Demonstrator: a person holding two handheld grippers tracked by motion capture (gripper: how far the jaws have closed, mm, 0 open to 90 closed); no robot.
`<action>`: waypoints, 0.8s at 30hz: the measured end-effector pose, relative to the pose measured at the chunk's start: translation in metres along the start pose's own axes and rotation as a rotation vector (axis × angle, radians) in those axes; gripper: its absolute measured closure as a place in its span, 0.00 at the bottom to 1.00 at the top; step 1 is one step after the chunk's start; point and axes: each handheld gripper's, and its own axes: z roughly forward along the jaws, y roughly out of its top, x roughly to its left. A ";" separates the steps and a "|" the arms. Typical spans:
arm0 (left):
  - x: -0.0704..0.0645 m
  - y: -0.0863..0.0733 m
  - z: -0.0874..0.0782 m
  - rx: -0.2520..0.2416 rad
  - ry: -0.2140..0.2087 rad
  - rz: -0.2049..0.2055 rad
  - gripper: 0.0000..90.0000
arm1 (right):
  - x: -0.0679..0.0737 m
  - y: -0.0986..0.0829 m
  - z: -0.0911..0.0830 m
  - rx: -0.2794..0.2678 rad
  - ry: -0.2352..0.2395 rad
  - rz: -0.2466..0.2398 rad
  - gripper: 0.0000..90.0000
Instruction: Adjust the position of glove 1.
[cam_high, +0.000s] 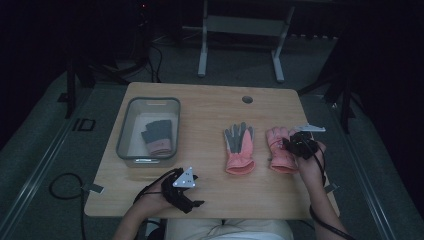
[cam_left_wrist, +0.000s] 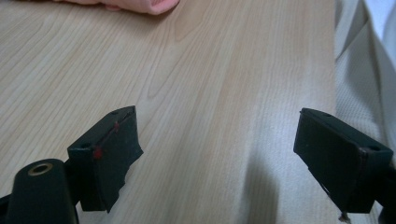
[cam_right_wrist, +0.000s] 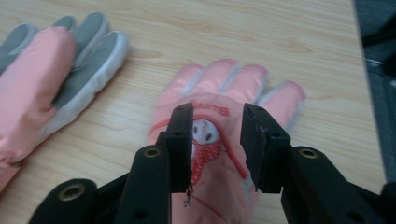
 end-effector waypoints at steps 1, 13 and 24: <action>0.000 0.000 0.000 0.000 0.002 0.001 0.15 | 0.000 0.001 0.001 0.004 0.013 -0.017 0.71; 0.000 0.000 0.001 0.009 -0.002 0.006 0.15 | -0.002 -0.022 0.020 0.096 0.032 -0.038 0.72; -0.001 0.000 0.001 0.011 -0.007 0.015 0.15 | 0.005 -0.014 0.006 0.058 -0.005 0.031 0.97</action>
